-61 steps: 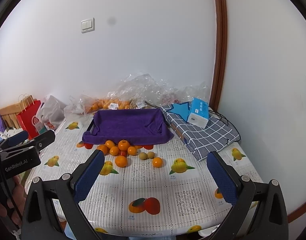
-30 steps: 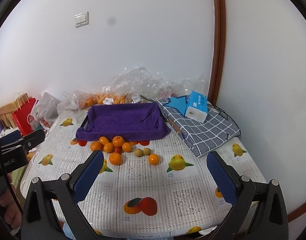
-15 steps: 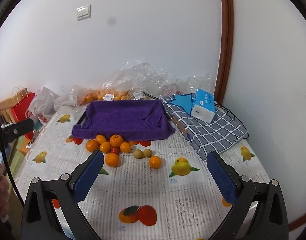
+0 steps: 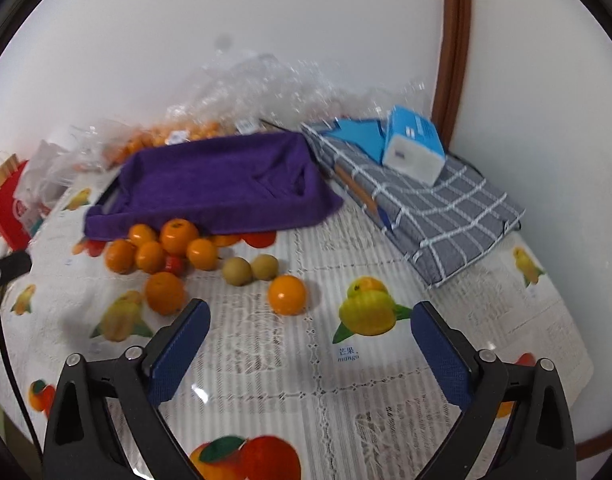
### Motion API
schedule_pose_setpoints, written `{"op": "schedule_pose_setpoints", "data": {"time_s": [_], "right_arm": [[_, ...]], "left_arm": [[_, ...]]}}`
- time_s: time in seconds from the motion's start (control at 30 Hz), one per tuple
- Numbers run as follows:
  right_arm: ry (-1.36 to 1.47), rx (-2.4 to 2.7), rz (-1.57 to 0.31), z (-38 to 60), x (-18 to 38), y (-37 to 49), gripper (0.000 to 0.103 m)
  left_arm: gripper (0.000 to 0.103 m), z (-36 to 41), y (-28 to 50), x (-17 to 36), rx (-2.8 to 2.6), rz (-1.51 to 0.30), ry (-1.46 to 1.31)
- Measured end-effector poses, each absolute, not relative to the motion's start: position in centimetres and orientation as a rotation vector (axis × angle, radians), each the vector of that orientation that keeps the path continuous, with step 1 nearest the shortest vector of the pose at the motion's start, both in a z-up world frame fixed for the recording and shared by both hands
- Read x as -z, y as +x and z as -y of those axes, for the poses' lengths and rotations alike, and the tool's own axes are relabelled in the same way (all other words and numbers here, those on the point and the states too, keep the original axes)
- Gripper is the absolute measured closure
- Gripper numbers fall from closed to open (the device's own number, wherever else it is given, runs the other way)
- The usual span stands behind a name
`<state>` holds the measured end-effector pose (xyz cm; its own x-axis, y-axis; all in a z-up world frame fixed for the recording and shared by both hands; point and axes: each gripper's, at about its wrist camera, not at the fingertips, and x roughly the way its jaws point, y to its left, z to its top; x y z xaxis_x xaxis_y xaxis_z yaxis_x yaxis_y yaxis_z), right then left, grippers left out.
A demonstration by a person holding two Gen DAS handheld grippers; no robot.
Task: Organize fruits
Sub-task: 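Close the right tool on a large orange while the left tool grasps another orange, then lift the held oranges and carry both tools over the purple towel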
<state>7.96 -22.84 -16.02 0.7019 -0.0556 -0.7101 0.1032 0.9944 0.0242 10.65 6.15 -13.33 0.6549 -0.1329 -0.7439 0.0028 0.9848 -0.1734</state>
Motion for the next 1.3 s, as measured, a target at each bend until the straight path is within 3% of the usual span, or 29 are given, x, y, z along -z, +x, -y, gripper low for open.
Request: {"op": "schedule_pose_setpoints", "data": {"time_s": [0.13,0.23,0.33,0.47,0.5,0.7,0.87,0.9,1.0,1.07,1.3], "right_arm": [[0.080,0.082,-0.857,23.2,18.3,9.7,0.019],[0.071,0.088,-0.873,23.1,19.5,10.5,0.030],[0.100,0.054,-0.893,23.1,20.5,11.4,0.030],[0.100,0.019,-0.895,22.5,21.5,12.7,0.034],[0.092,0.016,-0.904,22.4,21.8,13.1,0.041],[0.058,0.015,-0.882,22.0,22.0,13.4,0.056],[0.102,0.010,-0.870,22.7,21.9,13.2,0.063],[0.107,0.005,-0.866,22.8,21.9,13.2,0.068],[0.114,-0.001,-0.865,22.9,21.8,13.2,0.068],[0.107,-0.006,-0.865,22.7,21.8,13.2,0.068],[0.097,-0.040,-0.831,22.3,21.3,12.7,0.069]], "left_arm": [[0.006,-7.3,11.8,16.2,0.067,-0.916,-0.204],[0.014,-7.2,12.4,18.0,0.080,-0.965,-0.216],[0.015,-6.5,12.7,19.1,0.111,-0.975,-0.194],[0.015,-5.7,13.0,19.2,0.140,-0.954,-0.186],[0.015,-5.5,13.4,19.1,0.139,-0.952,-0.188],[0.024,-3.4,16.1,19.1,0.182,-0.912,-0.163],[0.031,-2.4,17.5,19.4,0.227,-0.897,-0.160],[0.034,-2.5,17.7,19.5,0.234,-0.898,-0.177],[0.046,-2.6,17.7,19.6,0.252,-0.877,-0.190],[0.060,-2.3,17.8,19.6,0.268,-0.869,-0.174],[0.063,-3.3,17.5,19.7,0.279,-0.869,-0.205]]}}
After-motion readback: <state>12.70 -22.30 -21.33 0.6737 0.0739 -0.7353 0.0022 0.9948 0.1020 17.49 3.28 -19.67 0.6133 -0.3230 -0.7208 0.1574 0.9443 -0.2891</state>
